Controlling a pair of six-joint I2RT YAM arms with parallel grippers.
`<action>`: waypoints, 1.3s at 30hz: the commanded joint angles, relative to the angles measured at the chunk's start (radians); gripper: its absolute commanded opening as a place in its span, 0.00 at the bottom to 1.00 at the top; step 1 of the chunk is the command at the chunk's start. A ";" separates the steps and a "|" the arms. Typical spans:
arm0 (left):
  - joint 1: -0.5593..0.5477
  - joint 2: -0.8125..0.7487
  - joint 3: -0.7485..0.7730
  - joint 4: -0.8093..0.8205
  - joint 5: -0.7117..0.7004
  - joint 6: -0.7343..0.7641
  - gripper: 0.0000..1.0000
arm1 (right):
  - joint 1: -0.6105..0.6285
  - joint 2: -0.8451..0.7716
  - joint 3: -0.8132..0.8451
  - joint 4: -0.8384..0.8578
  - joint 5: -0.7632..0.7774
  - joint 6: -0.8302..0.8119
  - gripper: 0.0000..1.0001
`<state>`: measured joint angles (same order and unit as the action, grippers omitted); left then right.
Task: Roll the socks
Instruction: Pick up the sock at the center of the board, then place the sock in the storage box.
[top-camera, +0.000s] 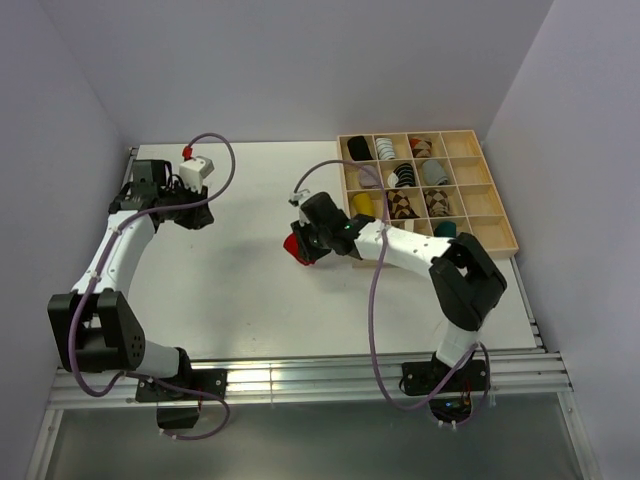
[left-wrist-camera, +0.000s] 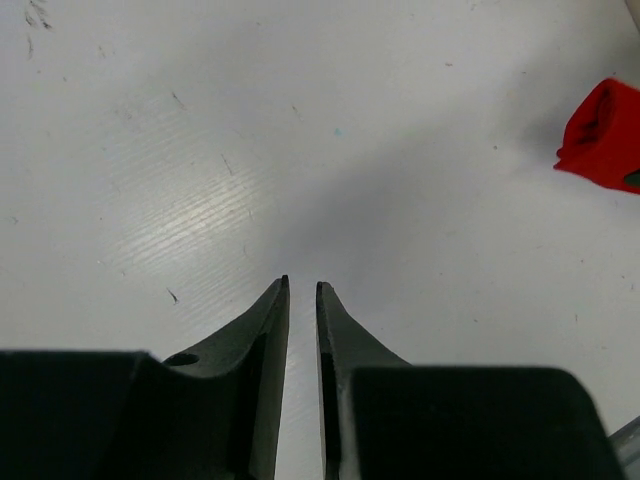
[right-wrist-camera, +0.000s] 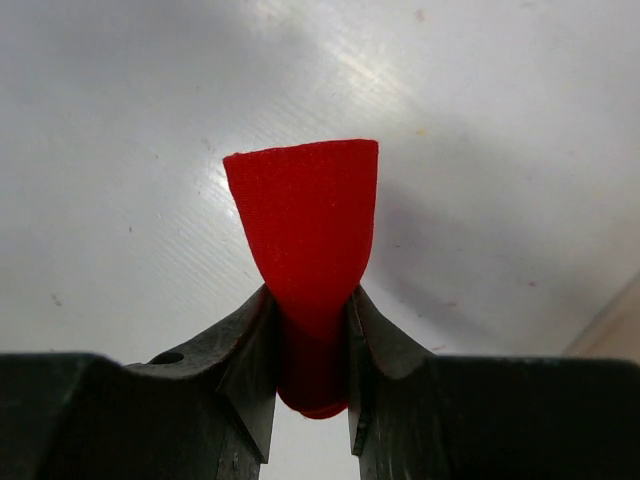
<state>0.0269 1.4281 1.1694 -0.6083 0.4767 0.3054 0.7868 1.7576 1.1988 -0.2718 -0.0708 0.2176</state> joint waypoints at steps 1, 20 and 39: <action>0.001 -0.054 -0.005 0.038 0.017 -0.045 0.22 | -0.043 -0.095 0.056 -0.017 0.011 0.043 0.00; 0.001 -0.074 -0.011 0.022 0.059 -0.038 0.22 | -0.261 -0.187 -0.111 -0.173 0.537 0.175 0.00; 0.001 -0.058 -0.016 0.007 0.102 -0.032 0.23 | -0.248 0.101 -0.067 -0.141 0.476 0.258 0.03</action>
<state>0.0269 1.3952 1.1538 -0.6098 0.5480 0.2745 0.5323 1.8027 1.1065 -0.4397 0.4328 0.4309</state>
